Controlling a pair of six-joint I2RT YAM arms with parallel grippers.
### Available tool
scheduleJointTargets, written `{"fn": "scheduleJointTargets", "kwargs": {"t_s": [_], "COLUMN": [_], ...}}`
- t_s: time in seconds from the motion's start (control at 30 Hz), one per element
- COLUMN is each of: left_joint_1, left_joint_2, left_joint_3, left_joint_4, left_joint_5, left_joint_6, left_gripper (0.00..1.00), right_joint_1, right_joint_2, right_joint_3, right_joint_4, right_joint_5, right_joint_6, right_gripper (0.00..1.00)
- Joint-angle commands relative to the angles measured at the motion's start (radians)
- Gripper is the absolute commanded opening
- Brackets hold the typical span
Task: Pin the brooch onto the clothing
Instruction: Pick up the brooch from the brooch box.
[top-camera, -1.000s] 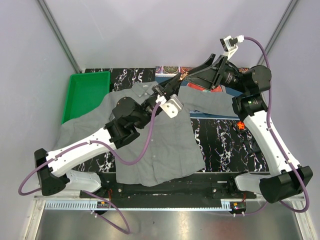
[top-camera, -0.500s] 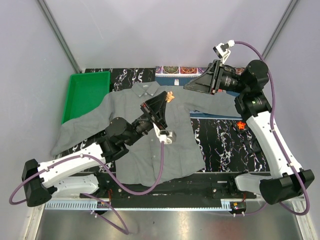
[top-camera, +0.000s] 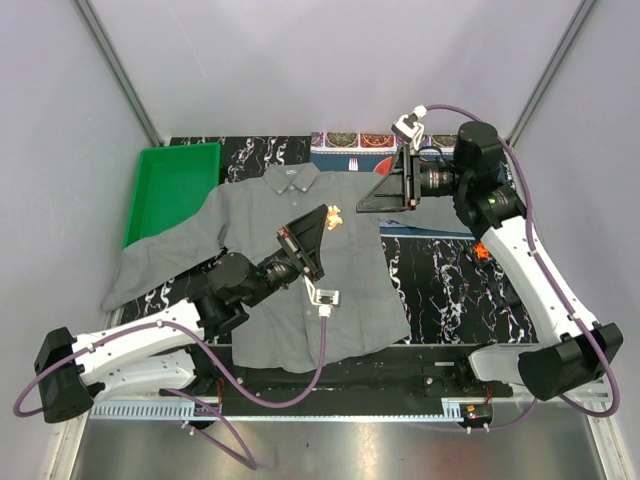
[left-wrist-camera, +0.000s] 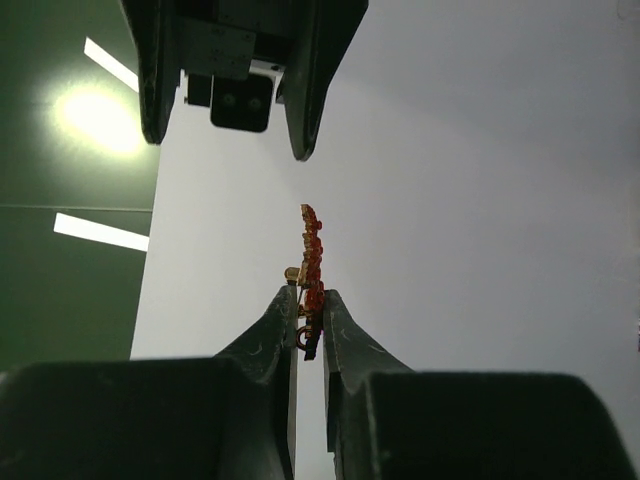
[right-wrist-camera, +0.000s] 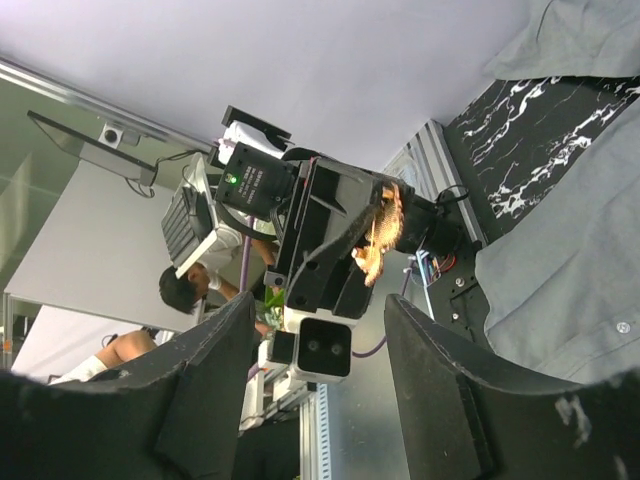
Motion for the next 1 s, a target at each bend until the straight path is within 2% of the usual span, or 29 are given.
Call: {"fn": "scheduleJointTargets", "kwargs": {"t_s": [0.0, 0.13, 0.27, 0.63, 0.97], "left_joint_1": [-0.003, -0.003, -0.003, -0.003, -0.003], "left_joint_2": [-0.029, -0.032, -0.034, -0.04, -0.049], "left_joint_3": [-0.028, -0.042, -0.04, -0.048, -0.051], "left_joint_4": [0.069, 0.075, 0.078, 0.064, 0.05], "left_joint_5": [0.072, 0.077, 0.085, 0.1, 0.117], "left_joint_6": [0.099, 0.12, 0.135, 0.162, 0.185], "left_gripper": [0.02, 0.03, 0.04, 0.03, 0.05], "right_joint_1": [0.025, 0.073, 0.111, 0.143, 0.159], "right_joint_2": [0.022, 0.053, 0.077, 0.083, 0.103], "right_joint_3": [0.019, 0.039, 0.071, 0.075, 0.092], "right_joint_4": [0.015, -0.005, -0.14, -0.149, -0.149], "right_joint_5": [-0.033, -0.036, -0.01, 0.002, 0.021], "right_joint_6": [-0.016, -0.046, -0.183, -0.195, -0.197], "right_gripper": [0.6, 0.56, 0.55, 0.43, 0.28]}}
